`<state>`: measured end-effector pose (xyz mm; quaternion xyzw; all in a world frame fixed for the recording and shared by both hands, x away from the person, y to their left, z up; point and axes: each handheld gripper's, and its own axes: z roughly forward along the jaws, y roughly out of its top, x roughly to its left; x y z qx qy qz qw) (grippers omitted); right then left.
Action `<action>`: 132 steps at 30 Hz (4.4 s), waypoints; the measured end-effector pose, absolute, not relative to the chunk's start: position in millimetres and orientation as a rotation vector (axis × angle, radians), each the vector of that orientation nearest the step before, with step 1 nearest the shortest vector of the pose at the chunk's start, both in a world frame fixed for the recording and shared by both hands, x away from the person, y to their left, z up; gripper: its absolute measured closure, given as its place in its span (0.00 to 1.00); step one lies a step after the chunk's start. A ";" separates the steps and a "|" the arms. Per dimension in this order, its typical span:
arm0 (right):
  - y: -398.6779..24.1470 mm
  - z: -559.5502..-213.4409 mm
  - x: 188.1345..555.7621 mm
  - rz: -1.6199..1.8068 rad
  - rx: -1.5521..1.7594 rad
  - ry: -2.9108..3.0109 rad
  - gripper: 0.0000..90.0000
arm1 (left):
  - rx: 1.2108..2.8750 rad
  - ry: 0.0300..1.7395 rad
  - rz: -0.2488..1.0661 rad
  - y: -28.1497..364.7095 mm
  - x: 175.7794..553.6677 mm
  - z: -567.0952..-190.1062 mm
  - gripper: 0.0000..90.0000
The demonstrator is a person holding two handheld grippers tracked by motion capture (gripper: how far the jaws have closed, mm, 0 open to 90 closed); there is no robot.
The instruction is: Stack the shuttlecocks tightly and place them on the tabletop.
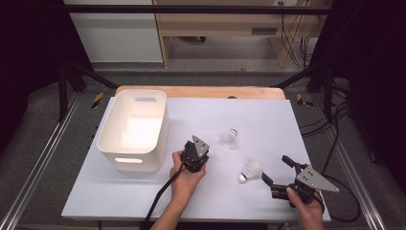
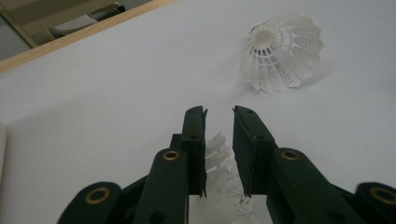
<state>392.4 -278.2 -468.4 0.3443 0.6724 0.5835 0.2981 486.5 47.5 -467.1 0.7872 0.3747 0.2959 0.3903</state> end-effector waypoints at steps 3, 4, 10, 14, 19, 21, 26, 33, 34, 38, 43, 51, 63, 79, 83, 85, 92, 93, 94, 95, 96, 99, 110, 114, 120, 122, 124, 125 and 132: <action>-278.3 -468.7 392.5 1.549 0.914 1.787 0.04 | 2.001 0.949 0.743 48.0 487.0 -467.0 0.83; -278.4 -468.6 392.5 1.550 0.914 1.787 0.04 | 2.003 0.947 0.738 48.2 487.4 -466.8 0.86; -278.5 -468.6 392.3 1.550 0.914 1.785 0.04 | 1.979 0.962 0.729 51.2 491.8 -466.6 0.90; -278.8 -468.5 392.2 1.549 0.915 1.785 0.04 | 1.962 0.969 0.723 51.6 493.6 -464.5 0.97; -279.0 -468.7 392.3 1.547 0.917 1.785 0.04 | 1.938 0.982 0.727 51.8 493.9 -464.0 0.99; -279.0 -468.7 392.3 1.546 0.916 1.786 0.04 | 1.937 0.982 0.721 51.6 494.0 -464.4 0.98; -279.0 -468.8 392.3 1.545 0.915 1.787 0.04 | 1.936 0.977 0.717 51.2 492.6 -463.5 0.90; -278.7 -469.1 393.2 1.544 0.910 1.789 0.04 | 1.911 0.928 0.725 52.6 483.3 -456.4 0.71; -278.4 -469.0 393.1 1.546 0.915 1.790 0.04 | 1.897 0.921 0.728 53.8 480.6 -454.2 0.69; -276.6 -469.2 393.4 1.535 0.912 1.800 0.04 | 1.841 0.893 0.744 60.3 471.3 -446.5 0.53; -275.3 -469.6 393.4 1.518 0.926 1.810 0.03 | 1.792 0.879 0.723 70.9 461.2 -441.4 0.39; -271.8 -471.1 395.2 1.482 0.945 1.830 0.04 | 1.791 0.869 0.668 85.4 445.2 -442.2 0.23; -269.4 -472.4 393.0 1.451 0.987 1.830 0.05 | 1.754 0.834 0.610 102.3 414.6 -452.0 0.12; -260.0 -473.4 394.4 1.410 1.002 1.867 0.06 | 1.669 0.819 0.641 155.1 377.1 -457.7 0.12; -260.2 -472.9 392.6 1.406 0.991 1.867 0.06 | 1.650 0.816 0.651 164.5 373.1 -454.5 0.10; -260.9 -472.8 391.9 1.401 0.989 1.863 0.07 | 1.649 0.817 0.653 169.1 371.6 -454.0 0.08; -261.2 -472.7 392.6 1.400 1.008 1.864 0.07 | 1.640 0.794 0.683 187.2 363.0 -458.2 0.06; -261.3 -473.0 392.6 1.397 1.010 1.864 0.07 | 1.626 0.805 0.677 190.7 362.4 -459.1 0.06; -261.6 -473.5 392.7 1.394 1.007 1.867 0.07 | 1.617 0.814 0.673 193.3 362.3 -459.7 0.06; -261.8 -473.6 392.5 1.393 1.009 1.873 0.07 | 1.607 0.826 0.677 197.3 362.0 -460.2 0.06; -262.2 -473.4 392.3 1.390 1.007 1.878 0.08 | 1.599 0.832 0.684 201.0 361.6 -460.1 0.05; -263.0 -472.8 391.8 1.396 1.014 1.876 0.08 | 1.585 0.837 0.702 208.7 359.9 -459.3 0.05; -256.3 -469.2 395.3 1.353 1.068 1.957 0.07 | 1.499 0.901 0.810 245.8 354.9 -457.3 0.05; -257.3 -470.3 394.1 1.341 1.077 1.962 0.08 | 1.481 0.919 0.824 253.2 356.7 -457.8 0.05; -258.4 -470.3 394.4 1.310 1.082 1.981 0.09 | 1.485 0.925 0.841 256.2 358.8 -460.1 0.05; -255.7 -469.7 395.0 1.296 1.064 2.012 0.09 | 1.494 0.919 0.855 256.6 359.3 -460.4 0.05; -253.1 -468.7 396.9 1.279 1.070 2.041 0.08 | 1.490 0.921 0.855 257.9 359.7 -460.2 0.05; -252.3 -468.3 397.9 1.271 1.067 2.053 0.08 | 1.484 0.922 0.856 258.7 359.8 -460.2 0.05; -251.2 -463.9 408.7 1.221 1.047 2.165 0.12 | 1.480 0.931 0.865 261.2 360.3 -460.9 0.05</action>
